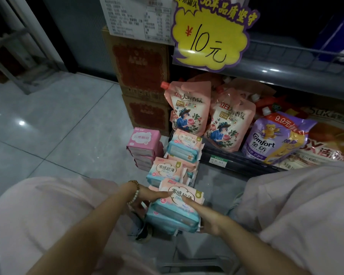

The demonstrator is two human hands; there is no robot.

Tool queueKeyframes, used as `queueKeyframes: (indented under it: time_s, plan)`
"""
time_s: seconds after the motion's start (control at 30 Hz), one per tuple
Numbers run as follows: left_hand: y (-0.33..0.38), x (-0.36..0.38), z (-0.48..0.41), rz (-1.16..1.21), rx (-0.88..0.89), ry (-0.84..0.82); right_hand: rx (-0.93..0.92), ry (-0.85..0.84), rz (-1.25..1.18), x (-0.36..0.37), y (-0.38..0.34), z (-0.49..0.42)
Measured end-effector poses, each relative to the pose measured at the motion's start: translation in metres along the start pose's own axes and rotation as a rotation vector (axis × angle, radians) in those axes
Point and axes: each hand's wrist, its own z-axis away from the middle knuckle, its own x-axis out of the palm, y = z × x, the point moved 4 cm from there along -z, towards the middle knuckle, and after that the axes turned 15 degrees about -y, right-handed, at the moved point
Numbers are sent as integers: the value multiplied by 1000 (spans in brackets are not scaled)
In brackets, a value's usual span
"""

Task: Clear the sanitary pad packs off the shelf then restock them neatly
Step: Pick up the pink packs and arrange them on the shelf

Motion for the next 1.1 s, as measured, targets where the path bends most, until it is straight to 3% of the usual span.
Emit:
queueKeyframes:
  time_s: [0.1, 0.3, 0.47, 0.7, 0.8, 0.9, 0.97, 1.1]
  plan:
    - [37, -4, 23, -115, 163, 55, -204, 37, 81, -1, -35, 33]
    - [144, 8, 126, -283, 670, 341, -725, 223, 233, 5, -137, 145]
    - [231, 20, 215, -344, 1082, 466, -1003, 392, 410, -6, -216, 235]
    - [348, 11, 286, -581, 1278, 564, -1221, 594, 773, -34, -333, 316]
    - [401, -5, 300, -675, 1271, 585, -1287, 624, 824, -52, -382, 323]
    - [448, -26, 302, -843, 1109, 757, -1308, 680, 868, -77, -427, 311]
    - [471, -40, 295, -926, 950, 852, -1263, 676, 868, -95, -449, 295]
    - [498, -66, 258, -951, 728, 816, -1099, 693, 839, -129, -471, 262]
